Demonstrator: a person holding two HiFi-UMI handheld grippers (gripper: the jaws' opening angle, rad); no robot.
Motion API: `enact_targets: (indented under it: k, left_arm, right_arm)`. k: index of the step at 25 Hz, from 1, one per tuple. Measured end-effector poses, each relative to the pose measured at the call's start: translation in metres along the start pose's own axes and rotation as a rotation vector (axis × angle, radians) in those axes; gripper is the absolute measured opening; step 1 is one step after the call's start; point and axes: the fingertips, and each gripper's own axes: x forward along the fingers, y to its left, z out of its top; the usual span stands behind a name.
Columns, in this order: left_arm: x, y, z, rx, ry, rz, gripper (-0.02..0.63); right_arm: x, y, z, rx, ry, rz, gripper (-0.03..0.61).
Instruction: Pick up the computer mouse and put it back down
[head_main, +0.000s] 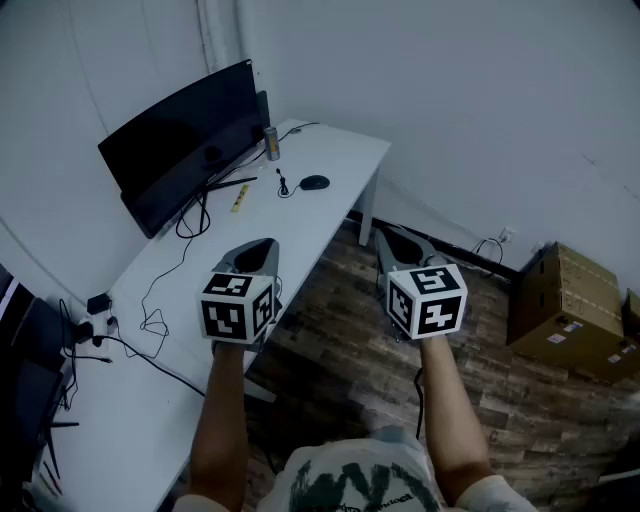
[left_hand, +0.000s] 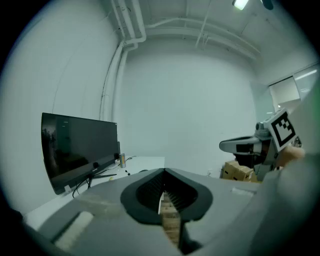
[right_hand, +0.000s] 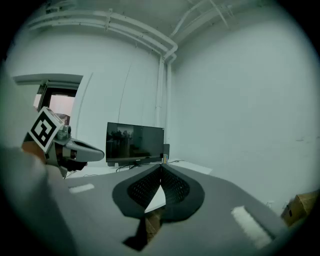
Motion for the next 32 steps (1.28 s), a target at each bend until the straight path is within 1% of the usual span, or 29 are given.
enact_targets:
  k: [3,6,9,12,14,17,21,24,28,32]
  left_arm:
    - [-0.001,0.005,0.005,0.007,-0.029,0.018,0.0]
    - [0.0,0.008,0.012,0.025,-0.06,0.034,0.0]
    - [0.005,0.006,0.013,0.034,-0.064,0.019,0.0]
    - [0.012,0.002,0.01,0.025,-0.056,-0.007,0.0]
    - [0.017,0.0,0.01,0.019,-0.057,-0.018,0.0]
    - [0.024,-0.002,0.015,0.01,-0.07,-0.023,0.003]
    - [0.043,-0.005,0.014,-0.018,-0.046,-0.032,0.006]
    - [0.062,-0.008,0.014,-0.014,-0.026,-0.028,0.006]
    - [0.093,-0.006,0.017,-0.011,-0.003,0.012,0.006]
    - [0.127,-0.002,0.024,-0.026,0.008,0.068,0.006]
  right_arm:
    - [0.003,0.002,0.001,0.014,-0.005,-0.008,0.005]
    - [0.005,0.002,0.0,0.013,0.016,-0.005,0.014]
    - [0.007,0.002,-0.001,-0.035,0.045,-0.013,0.038]
    - [0.011,0.002,-0.003,-0.066,0.061,-0.005,0.045]
    - [0.015,0.001,-0.004,-0.074,0.066,0.007,0.076]
    - [0.021,-0.004,-0.002,-0.058,0.058,0.027,0.103]
    - [0.031,-0.02,0.002,-0.05,0.028,0.057,0.118]
    - [0.041,-0.037,0.001,-0.025,0.012,0.076,0.143]
    - [0.065,-0.067,0.002,-0.029,0.001,0.093,0.208]
    - [0.095,-0.098,0.002,-0.039,0.011,0.136,0.245]
